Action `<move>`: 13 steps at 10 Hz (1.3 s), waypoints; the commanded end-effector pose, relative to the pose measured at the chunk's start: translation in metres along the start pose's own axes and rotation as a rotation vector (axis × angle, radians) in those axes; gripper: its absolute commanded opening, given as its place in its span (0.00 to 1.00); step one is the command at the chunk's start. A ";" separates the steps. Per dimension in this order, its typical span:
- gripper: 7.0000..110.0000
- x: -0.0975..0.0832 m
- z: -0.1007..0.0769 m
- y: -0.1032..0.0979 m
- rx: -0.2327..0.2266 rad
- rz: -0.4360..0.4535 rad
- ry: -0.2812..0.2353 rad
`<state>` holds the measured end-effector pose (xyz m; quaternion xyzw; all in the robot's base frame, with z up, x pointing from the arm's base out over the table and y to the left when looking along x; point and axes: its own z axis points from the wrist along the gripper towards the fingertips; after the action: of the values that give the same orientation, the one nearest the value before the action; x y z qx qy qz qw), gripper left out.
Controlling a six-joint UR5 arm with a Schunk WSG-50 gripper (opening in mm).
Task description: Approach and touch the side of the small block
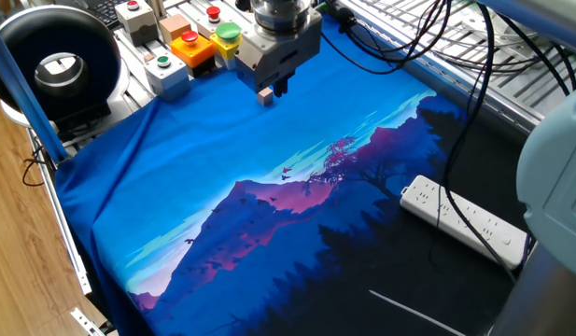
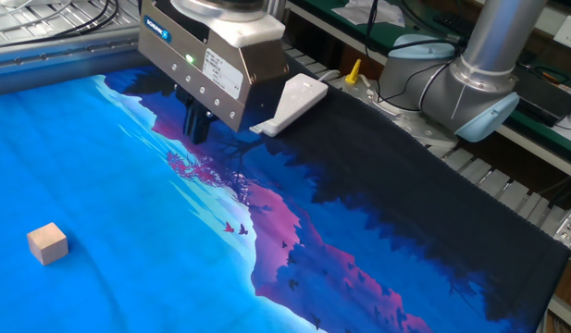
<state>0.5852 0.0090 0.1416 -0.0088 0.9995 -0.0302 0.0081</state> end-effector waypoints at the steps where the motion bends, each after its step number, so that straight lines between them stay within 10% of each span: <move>1: 0.00 -0.011 0.007 0.006 -0.032 -0.009 -0.008; 7: 0.00 -0.063 0.068 -0.005 0.035 -0.043 -0.026; 13: 0.00 -0.097 0.090 -0.017 0.072 -0.055 -0.097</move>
<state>0.6685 -0.0081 0.0648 -0.0382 0.9962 -0.0653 0.0435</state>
